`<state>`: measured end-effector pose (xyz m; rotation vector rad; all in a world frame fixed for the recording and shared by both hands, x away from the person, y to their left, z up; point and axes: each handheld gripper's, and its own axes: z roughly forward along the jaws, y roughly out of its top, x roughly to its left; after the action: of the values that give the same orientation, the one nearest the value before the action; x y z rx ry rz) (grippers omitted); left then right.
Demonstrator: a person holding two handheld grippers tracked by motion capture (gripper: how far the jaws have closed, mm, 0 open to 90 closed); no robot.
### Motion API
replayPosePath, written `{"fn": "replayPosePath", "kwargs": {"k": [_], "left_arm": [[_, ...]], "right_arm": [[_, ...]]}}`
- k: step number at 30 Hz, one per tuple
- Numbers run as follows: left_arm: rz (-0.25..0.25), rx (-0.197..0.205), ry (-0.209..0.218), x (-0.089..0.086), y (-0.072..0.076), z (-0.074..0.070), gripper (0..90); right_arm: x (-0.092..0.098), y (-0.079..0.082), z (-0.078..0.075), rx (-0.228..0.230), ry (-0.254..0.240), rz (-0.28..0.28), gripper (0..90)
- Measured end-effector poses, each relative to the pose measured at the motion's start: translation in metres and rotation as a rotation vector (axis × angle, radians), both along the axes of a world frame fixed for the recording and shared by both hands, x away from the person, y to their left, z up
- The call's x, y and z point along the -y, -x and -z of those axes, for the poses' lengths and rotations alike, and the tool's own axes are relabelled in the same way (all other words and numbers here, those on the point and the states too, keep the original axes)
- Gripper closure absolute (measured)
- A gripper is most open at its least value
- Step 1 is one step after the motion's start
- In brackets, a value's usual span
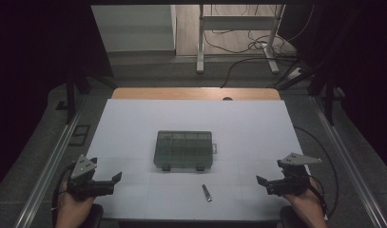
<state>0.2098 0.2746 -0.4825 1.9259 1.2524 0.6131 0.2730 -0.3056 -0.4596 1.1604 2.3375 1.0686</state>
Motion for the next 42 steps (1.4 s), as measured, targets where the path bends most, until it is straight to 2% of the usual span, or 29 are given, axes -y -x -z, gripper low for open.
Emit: {"fn": "replayPosePath", "kwargs": {"k": [5, 9, 13, 24, 28, 37, 40, 42], "left_arm": [[0.006, -0.006, 0.006, -0.001, 0.0, 0.0, 0.6], [0.031, -0.019, 0.035, -0.004, -0.001, 0.0, 1.4], [0.042, -0.027, 0.041, -0.004, -0.002, 0.001, 2.4], [0.029, -0.038, 0.014, -0.002, -0.003, 0.001, 2.3], [0.028, -0.044, 0.019, -0.002, -0.004, 0.0, 1.4], [0.054, -0.031, 0.027, -0.001, -0.008, 0.001, 1.3], [0.077, -0.032, 0.01, 0.002, -0.011, 0.001, 1.6], [0.082, -0.03, 0.015, 0.003, -0.013, 0.002, 1.4]], "right_arm": [[-0.001, 0.0, 0.0, -0.002, 0.003, -0.006, 0.0], [-0.001, -0.001, 0.0, -0.009, 0.01, -0.013, 0.0], [-0.002, -0.001, 0.0, -0.014, 0.014, -0.018, 0.0], [-0.003, -0.003, 0.001, -0.03, 0.016, -0.032, 0.0], [-0.005, -0.005, 0.001, -0.044, 0.031, -0.048, 0.0], [-0.011, -0.009, -0.002, 0.01, 0.043, -0.078, 0.0], [-0.013, -0.011, -0.003, 0.015, 0.032, -0.087, 0.0], [-0.015, -0.013, -0.005, 0.01, 0.014, -0.098, 0.0]]}}
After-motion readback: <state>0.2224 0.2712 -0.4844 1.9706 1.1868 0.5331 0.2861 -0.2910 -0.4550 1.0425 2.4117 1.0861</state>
